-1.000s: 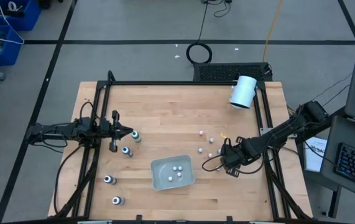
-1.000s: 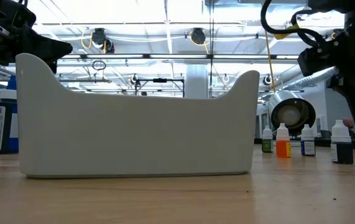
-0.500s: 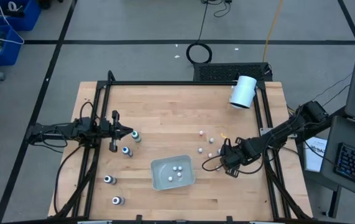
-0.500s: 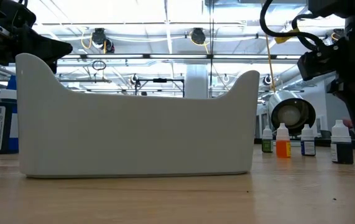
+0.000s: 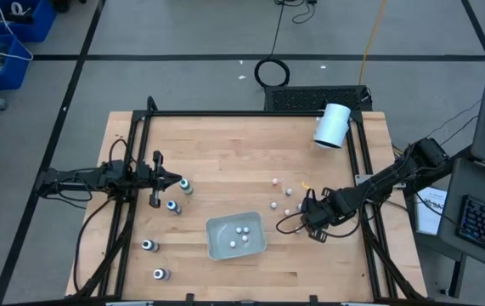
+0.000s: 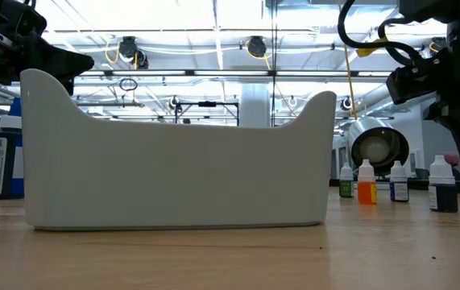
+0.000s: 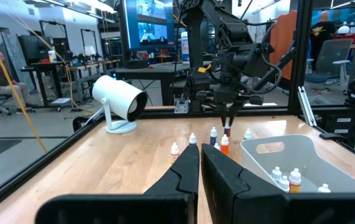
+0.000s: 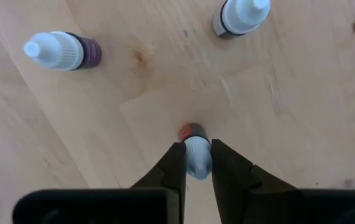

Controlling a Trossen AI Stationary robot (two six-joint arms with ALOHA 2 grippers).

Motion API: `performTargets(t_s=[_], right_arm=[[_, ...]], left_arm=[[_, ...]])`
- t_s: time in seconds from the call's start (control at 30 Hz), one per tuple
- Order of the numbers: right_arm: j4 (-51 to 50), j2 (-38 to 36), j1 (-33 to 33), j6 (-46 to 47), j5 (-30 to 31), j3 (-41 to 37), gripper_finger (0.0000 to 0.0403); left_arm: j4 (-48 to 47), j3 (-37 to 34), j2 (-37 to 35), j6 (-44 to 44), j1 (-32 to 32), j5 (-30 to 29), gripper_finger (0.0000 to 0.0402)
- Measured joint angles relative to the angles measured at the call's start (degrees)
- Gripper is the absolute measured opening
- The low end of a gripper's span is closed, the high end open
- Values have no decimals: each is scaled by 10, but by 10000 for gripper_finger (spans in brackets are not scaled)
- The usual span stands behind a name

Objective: Pick & Place food coloring
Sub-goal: Put the small red food coloring bottle in the gray bin

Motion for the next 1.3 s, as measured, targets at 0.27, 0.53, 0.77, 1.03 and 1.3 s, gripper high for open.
performTargets(t_s=[0.27, 0.53, 0.77, 1.03, 1.3], right_arm=[[23, 1, 0, -49, 1, 16, 40], [-3, 1, -12, -136, 40, 126, 40], [7, 22, -27, -274, 92, 269, 40], [-72, 170, -53, -428, 65, 460, 40], [-167, 336, -71, -517, 28, 650, 40]], left_arm=[[0, 0, 0, 0, 0, 0, 26], [0, 0, 0, 0, 0, 0, 26], [0, 0, 0, 0, 0, 0, 26], [0, 0, 0, 0, 0, 0, 26], [0, 0, 0, 0, 0, 0, 26]])
